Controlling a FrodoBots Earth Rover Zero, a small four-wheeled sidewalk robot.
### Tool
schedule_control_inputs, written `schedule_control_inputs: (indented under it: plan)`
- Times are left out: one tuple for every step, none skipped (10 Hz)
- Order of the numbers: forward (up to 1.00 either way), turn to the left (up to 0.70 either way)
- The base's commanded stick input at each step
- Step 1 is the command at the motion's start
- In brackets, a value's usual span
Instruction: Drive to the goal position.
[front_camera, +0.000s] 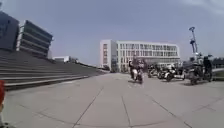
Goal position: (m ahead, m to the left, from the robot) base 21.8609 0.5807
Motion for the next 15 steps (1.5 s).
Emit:
schedule_control_inputs:
  plan:
    - [0.70, 0.00]
    - [0.70, 0.00]
    - [0.70, 0.00]
    - [0.70, 0.00]
    - [0.70, 0.00]
    - [0.70, 0.00]
    - [0.70, 0.00]
    - [0.70, 0.00]
    - [0.70, 0.00]
    - [0.70, 0.00]
    - [0.70, 0.00]
    - [0.70, 0.00]
    - [0.70, 0.00]
    - [0.70, 0.00]
    - [0.70, 0.00]
